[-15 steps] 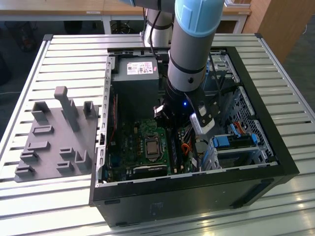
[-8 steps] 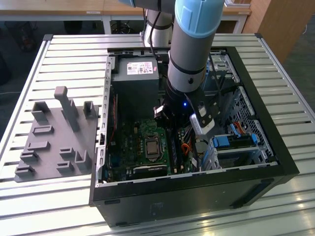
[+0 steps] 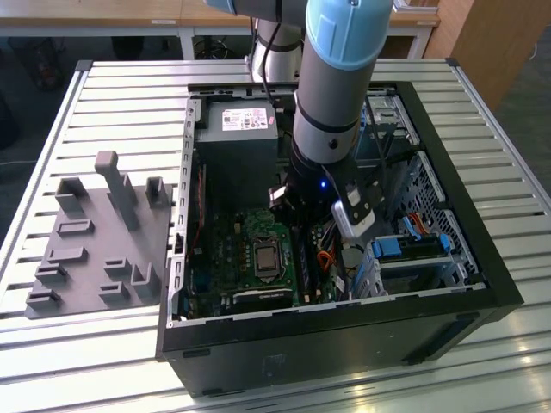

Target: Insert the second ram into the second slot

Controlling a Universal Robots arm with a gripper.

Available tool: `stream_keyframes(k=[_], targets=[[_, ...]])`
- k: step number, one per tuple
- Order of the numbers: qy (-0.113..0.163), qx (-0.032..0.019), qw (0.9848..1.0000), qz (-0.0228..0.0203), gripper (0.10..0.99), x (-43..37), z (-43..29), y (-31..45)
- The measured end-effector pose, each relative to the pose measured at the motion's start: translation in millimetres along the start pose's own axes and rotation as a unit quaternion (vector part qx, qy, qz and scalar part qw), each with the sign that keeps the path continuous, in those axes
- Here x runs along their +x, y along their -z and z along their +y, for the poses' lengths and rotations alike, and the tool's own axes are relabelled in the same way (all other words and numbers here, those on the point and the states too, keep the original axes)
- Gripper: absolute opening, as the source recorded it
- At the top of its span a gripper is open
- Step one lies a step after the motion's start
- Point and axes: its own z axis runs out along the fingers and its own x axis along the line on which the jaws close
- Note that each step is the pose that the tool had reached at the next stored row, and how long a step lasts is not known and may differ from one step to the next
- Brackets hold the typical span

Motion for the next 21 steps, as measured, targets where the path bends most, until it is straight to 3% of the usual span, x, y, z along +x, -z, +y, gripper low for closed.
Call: stream_keyframes(k=[21], targets=[[-0.008, -0.0001, 1.0000, -0.0002, 0.137, -2.2, -0.8, -1.1]])
